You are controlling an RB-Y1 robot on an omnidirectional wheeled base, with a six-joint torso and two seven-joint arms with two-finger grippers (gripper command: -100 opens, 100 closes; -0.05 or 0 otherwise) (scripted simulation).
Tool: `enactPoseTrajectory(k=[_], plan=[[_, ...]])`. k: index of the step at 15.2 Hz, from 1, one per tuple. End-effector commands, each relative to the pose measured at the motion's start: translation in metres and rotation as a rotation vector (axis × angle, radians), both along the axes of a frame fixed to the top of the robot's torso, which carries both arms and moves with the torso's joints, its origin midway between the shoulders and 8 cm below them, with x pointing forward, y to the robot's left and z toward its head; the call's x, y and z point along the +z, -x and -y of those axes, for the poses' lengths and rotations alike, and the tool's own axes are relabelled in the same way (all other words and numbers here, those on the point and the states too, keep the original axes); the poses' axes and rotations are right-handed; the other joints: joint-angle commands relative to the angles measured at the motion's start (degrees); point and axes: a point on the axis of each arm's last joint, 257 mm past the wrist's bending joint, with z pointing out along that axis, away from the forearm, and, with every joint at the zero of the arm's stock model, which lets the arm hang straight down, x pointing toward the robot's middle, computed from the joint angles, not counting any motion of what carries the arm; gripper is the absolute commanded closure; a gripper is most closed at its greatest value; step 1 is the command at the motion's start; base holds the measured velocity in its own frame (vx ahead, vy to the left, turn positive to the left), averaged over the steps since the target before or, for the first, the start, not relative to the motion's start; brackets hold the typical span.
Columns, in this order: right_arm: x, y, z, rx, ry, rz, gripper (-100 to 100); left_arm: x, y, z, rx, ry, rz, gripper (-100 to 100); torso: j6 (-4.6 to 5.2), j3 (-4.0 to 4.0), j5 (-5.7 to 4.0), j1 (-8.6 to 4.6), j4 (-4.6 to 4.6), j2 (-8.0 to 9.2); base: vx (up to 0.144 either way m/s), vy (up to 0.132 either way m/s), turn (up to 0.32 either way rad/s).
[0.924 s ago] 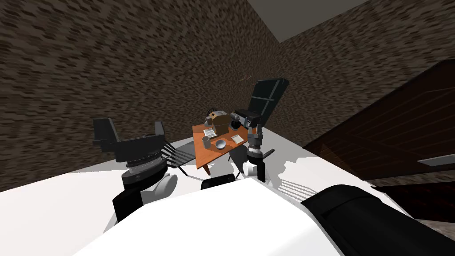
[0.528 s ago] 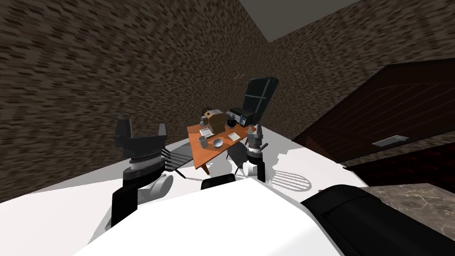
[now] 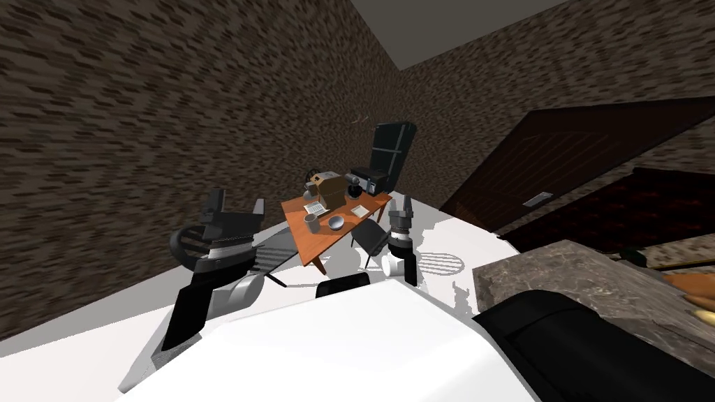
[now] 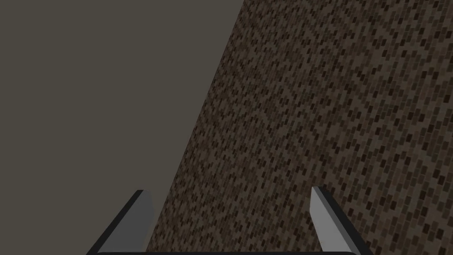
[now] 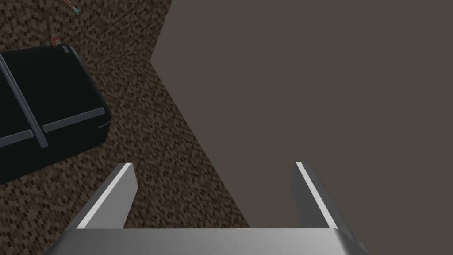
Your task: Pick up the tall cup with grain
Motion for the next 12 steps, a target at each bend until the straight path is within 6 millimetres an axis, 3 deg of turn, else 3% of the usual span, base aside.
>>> enactPoseTrajectory(k=[1,2,4,7,9,10,12], plan=[[0.000,0.000,0.000,0.000,0.000,0.000,0,-0.006,-0.007,-0.003,0.003,0.004,-0.034,-100,0.00,0.00,0.00,0.00,0.00,0.00,-0.051,0.032,-0.039],[0.000,0.000,0.000,0.000,0.000,0.000,0,-0.013,-0.014,-0.013,0.009,0.008,-0.066,-100,-0.03,-0.02,0.00,-0.03,0.00,-0.05,-0.050,0.025,-0.179],[0.000,0.000,0.000,0.000,0.000,0.000,0,-0.018,-0.018,-0.015,0.013,0.011,-0.091,-100,0.01,-0.05,-0.02,-0.06,-0.02,-0.08,-0.048,0.029,-0.182],[0.000,0.000,0.000,0.000,0.000,0.000,0,-0.038,-0.035,-0.040,0.034,0.031,-0.177,-100,0.01,-0.07,-0.01,-0.05,-0.02,-0.12,-0.057,0.033,-0.284],[0.000,0.000,0.000,0.000,0.000,0.000,0,-0.046,-0.040,-0.042,0.040,0.036,-0.214,-100,0.01,-0.05,0.00,0.02,-0.02,-0.08,-0.056,0.044,-0.209],[0.000,0.000,0.000,0.000,0.000,0.000,0,-0.053,-0.046,-0.055,0.052,0.050,-0.243,-100,-0.03,-0.06,0.00,0.00,-0.02,-0.12,-0.054,0.030,-0.229],[0.000,0.000,0.000,0.000,0.000,0.000,0,-0.061,-0.050,-0.057,0.058,0.056,-0.279,-100,0.01,-0.07,-0.01,-0.03,-0.02,-0.12,-0.045,0.024,-0.187]])
